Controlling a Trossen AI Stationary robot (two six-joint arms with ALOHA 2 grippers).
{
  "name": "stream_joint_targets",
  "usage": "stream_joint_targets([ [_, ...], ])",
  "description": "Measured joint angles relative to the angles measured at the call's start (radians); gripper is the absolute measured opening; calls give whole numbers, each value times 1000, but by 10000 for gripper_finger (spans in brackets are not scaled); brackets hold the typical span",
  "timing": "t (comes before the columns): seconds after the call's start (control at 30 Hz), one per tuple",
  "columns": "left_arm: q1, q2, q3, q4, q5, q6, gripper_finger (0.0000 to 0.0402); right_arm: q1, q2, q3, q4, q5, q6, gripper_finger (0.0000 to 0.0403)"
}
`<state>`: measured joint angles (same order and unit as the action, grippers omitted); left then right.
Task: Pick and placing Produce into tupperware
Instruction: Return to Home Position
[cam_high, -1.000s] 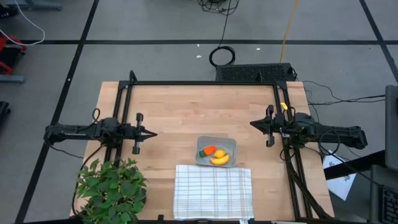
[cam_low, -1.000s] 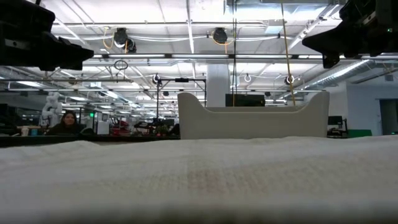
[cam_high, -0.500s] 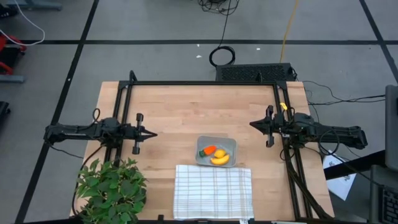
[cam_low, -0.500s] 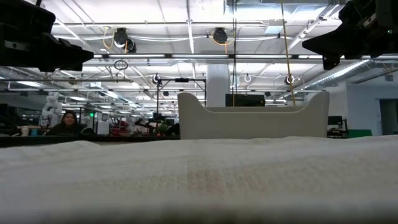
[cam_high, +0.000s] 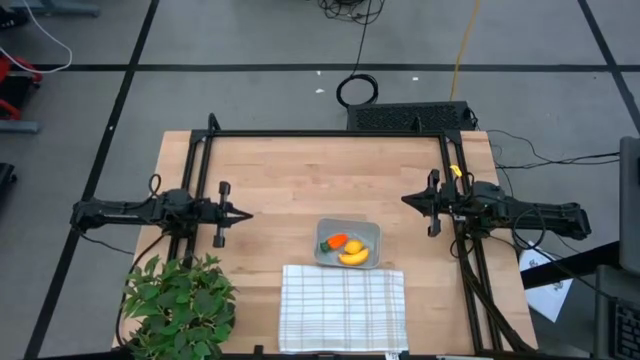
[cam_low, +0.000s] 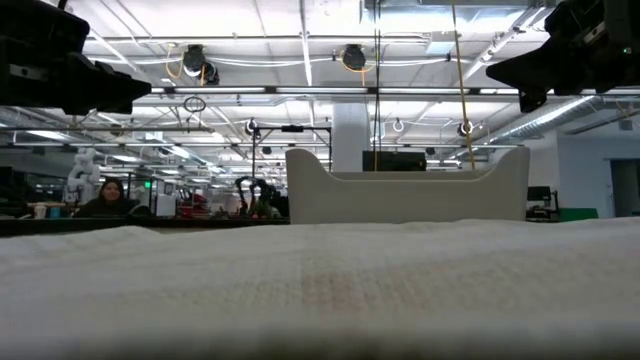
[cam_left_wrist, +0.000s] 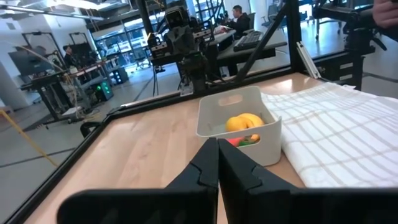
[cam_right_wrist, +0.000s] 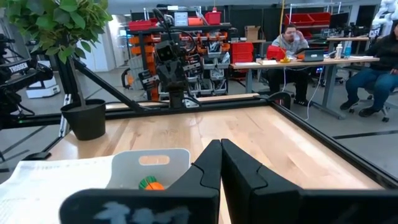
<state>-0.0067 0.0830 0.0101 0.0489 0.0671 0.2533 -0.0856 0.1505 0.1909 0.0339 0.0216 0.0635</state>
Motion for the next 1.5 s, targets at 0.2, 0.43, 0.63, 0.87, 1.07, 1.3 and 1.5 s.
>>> stream_joint_targets([
  [0.2, 0, 2, 0, 0, -32, -42, 1, 0, 0, 0, 5, 0, 0, 0],
  [0.43, 0, 2, 0, 0, -42, -53, 11, 0, 0, 0, -1, 0, 0, 0],
  [0.63, 0, 2, 0, -1, -42, -51, 4, 0, 0, 0, -1, 0, 0, 0],
  [0.87, 0, 2, 0, -1, -42, -51, 7, 0, 0, 0, -1, 0, 0, 0],
  [1.07, 0, 2, 0, 0, -42, -52, 16, 0, 0, 0, -1, 0, 0, 0],
  [1.3, 0, 2, 1, 0, -42, -52, 4, 0, 0, 0, -1, 0, 0, 0],
  [1.5, 0, 2, 1, 0, -43, -55, 5, 0, 0, 0, -1, 0, 0, 0],
])
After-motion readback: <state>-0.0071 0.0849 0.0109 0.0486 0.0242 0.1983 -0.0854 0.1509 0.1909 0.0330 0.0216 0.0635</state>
